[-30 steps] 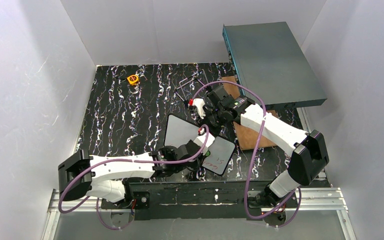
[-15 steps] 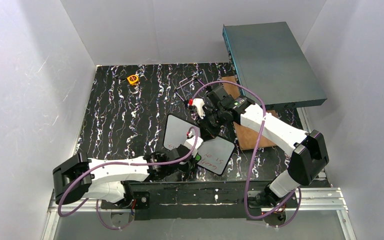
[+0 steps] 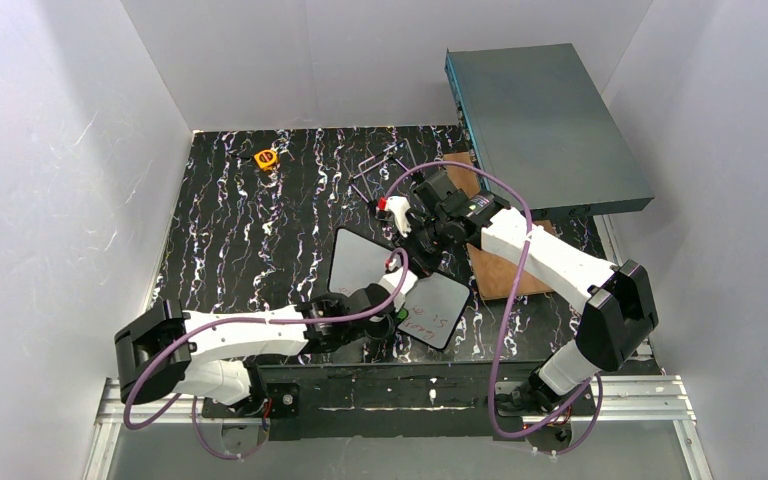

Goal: Erase the whiteboard
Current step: Erase the center of the board with the whiteboard.

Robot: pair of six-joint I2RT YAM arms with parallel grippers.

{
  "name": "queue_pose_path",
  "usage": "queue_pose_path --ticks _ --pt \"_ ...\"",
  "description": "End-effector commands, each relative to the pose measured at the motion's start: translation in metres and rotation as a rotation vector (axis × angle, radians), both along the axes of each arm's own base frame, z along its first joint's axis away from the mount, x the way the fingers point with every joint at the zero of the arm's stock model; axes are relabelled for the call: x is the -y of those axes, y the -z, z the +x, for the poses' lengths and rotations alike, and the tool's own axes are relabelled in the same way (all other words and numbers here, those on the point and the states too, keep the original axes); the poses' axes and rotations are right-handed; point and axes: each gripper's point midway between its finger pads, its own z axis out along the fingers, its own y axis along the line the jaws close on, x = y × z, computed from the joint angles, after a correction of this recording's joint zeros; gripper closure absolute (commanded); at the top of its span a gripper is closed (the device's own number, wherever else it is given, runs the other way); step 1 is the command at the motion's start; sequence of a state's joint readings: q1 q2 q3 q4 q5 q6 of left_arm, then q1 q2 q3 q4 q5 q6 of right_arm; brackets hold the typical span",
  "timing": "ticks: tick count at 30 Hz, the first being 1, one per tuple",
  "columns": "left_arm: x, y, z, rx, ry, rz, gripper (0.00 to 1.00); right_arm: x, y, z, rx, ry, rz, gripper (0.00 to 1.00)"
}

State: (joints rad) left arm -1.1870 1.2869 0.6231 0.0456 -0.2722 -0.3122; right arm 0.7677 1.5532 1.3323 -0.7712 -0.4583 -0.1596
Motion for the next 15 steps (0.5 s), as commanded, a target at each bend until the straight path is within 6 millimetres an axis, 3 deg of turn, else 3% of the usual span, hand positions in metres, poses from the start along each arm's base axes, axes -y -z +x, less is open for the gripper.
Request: queue_pose_path --ticks 1,5,8,15 --pt "0.032 -0.072 0.029 0.141 0.001 -0.132 1.0 -0.019 -0.016 -0.004 0.031 -0.08 0.097 0.99" --pt "0.032 -0.098 0.037 0.177 0.0 -0.164 1.0 -0.02 -0.016 -0.004 0.035 -0.081 0.099 0.99" --pt "0.031 -0.098 0.035 0.161 0.017 -0.166 1.0 -0.02 -0.016 -0.004 0.035 -0.081 0.098 0.99" --pt "0.032 -0.037 0.005 -0.013 0.082 -0.113 1.0 -0.019 -0.015 -0.004 0.032 -0.082 0.097 0.99"
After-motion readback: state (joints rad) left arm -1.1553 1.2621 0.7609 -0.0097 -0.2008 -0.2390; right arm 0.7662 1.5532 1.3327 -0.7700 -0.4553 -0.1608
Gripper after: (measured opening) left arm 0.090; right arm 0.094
